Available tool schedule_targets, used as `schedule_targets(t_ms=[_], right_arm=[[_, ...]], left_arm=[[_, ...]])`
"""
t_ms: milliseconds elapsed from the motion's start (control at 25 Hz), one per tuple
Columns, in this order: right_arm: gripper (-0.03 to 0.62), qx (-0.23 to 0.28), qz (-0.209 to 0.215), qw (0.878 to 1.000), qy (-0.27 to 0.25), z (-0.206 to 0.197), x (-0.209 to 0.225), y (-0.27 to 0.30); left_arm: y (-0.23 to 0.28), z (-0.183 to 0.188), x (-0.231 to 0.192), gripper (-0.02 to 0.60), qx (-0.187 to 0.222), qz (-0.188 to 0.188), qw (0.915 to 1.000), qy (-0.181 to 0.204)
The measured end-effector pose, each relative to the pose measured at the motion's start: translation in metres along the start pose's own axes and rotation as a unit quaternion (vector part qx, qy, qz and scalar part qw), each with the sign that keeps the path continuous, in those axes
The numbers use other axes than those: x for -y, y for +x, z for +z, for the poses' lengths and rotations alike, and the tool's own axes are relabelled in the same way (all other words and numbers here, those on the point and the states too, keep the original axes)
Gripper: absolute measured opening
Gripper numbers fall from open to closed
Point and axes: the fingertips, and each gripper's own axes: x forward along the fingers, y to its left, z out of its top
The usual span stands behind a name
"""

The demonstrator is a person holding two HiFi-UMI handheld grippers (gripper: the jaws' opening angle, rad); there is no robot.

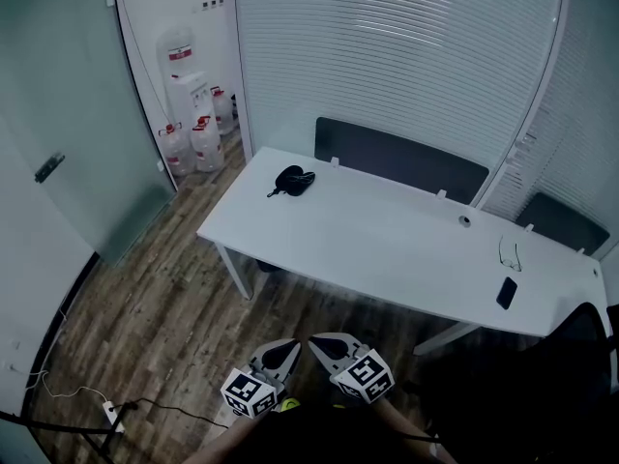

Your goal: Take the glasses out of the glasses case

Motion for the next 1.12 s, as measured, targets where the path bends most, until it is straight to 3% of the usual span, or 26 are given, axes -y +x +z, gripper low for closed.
schedule_targets(t_ms=[360,640,1120], right_arm=[[0.015,0.028,-0.03,0.999,-0.002,0.005,-0.002,0.001],[0.017,0.021,-0.039,0.999,0.019,-0.002,-0.011,0.009],[0.017,0.016,-0.048,0.998,0.028,-0.008,-0.02,0.017]], left_arm=[[-0.012,-0.006,-0.008,0.006,-0.003,0.013,0.9997,0.02],[-0.021,-0.017,-0.013,0.008,-0.018,0.011,0.9997,-0.011],[-0.038,-0.017,-0.014,0.008,-0.02,0.017,0.9996,-0.01]])
